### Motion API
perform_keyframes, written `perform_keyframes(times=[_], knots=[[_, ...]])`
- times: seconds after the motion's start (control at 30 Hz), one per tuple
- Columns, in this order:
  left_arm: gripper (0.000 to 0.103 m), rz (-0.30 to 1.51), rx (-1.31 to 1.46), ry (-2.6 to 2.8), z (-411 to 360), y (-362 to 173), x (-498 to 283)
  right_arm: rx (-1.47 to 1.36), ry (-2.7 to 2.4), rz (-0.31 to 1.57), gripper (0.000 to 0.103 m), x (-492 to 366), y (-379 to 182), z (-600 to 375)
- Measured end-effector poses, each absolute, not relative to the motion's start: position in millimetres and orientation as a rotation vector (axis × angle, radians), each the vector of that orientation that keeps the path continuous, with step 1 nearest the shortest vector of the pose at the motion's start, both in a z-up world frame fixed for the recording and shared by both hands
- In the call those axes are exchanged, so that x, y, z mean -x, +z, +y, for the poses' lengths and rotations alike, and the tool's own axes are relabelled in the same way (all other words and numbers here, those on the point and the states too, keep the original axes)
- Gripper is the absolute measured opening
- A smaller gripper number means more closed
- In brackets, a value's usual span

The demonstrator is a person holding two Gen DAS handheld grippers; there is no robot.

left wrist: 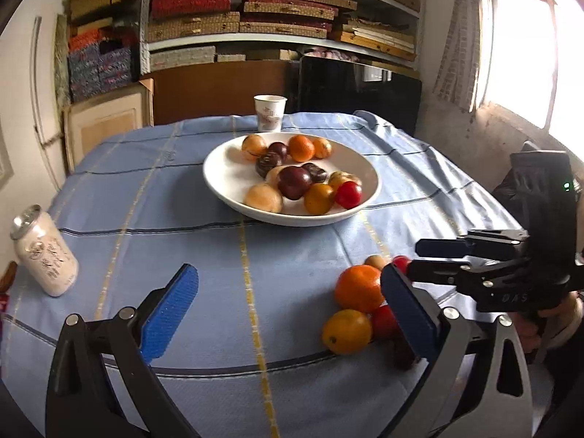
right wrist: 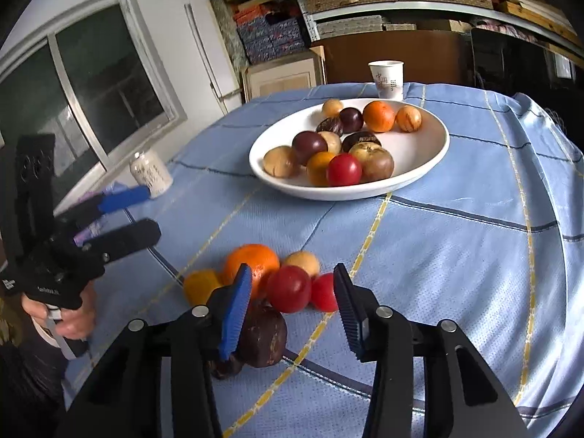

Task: Organize fruits
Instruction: 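Grasp a red tomato with the right tool while the left tool grasps a yellow citrus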

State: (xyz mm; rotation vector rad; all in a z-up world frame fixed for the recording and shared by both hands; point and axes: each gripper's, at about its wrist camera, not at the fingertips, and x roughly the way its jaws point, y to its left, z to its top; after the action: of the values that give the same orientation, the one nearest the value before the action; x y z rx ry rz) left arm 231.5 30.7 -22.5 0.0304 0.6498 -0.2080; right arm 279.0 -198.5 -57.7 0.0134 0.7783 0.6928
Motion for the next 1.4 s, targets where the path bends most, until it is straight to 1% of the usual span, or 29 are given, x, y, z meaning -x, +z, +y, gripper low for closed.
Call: perform_keyframes(times=[0.33, 0.47, 0.63, 0.73, 0.77, 0.87, 1.0, 1.07, 1.13, 1.17, 1.2, 1.27, 1.3, 1.4], knots=[[0.098, 0.676, -0.040, -0.171, 34, -25, -236, 0.079, 0.681, 0.779, 0.044, -273, -64, -182], [0.098, 0.679, -0.044, -0.164, 34, -25, -237, 0.103, 0.672, 0.774, 0.039, -273, -65, -179], [0.098, 0.692, -0.039, -0.156, 36, -28, -240, 0.166, 0.645, 0.750, 0.038, -269, -64, -169], [0.098, 0.700, -0.031, -0.148, 38, -29, -242, 0.182, 0.642, 0.745, 0.034, -267, -64, -167], [0.098, 0.704, -0.028, -0.148, 38, -29, -242, 0.183, 0.639, 0.745, 0.029, -268, -64, -168], [0.098, 0.734, -0.027, -0.142, 37, -34, -247, 0.140, 0.652, 0.756, 0.028, -271, -64, -173], [0.098, 0.795, -0.018, -0.245, 30, -41, -248, -0.011, 0.672, 0.741, 0.028, -278, -53, -195], [0.098, 0.796, -0.065, -0.315, 18, -42, -243, -0.038, 0.657, 0.729, 0.028, -280, -50, -202], [0.091, 0.798, -0.096, -0.364, 10, -44, -238, -0.050, 0.640, 0.731, 0.028, -283, -50, -207], [0.079, 0.807, -0.100, -0.386, 8, -45, -238, -0.054, 0.636, 0.735, 0.028, -284, -50, -207], [0.071, 0.821, -0.096, -0.406, 6, -47, -238, -0.059, 0.632, 0.741, 0.028, -285, -51, -208], [0.063, 0.858, -0.081, -0.432, 4, -53, -241, -0.056, 0.628, 0.743, 0.028, -286, -52, -208], [0.059, 0.873, -0.077, -0.434, 3, -56, -243, -0.052, 0.628, 0.742, 0.028, -286, -52, -207], [0.057, 0.895, -0.059, -0.445, 4, -60, -245, -0.045, 0.631, 0.736, 0.028, -285, -51, -206]])
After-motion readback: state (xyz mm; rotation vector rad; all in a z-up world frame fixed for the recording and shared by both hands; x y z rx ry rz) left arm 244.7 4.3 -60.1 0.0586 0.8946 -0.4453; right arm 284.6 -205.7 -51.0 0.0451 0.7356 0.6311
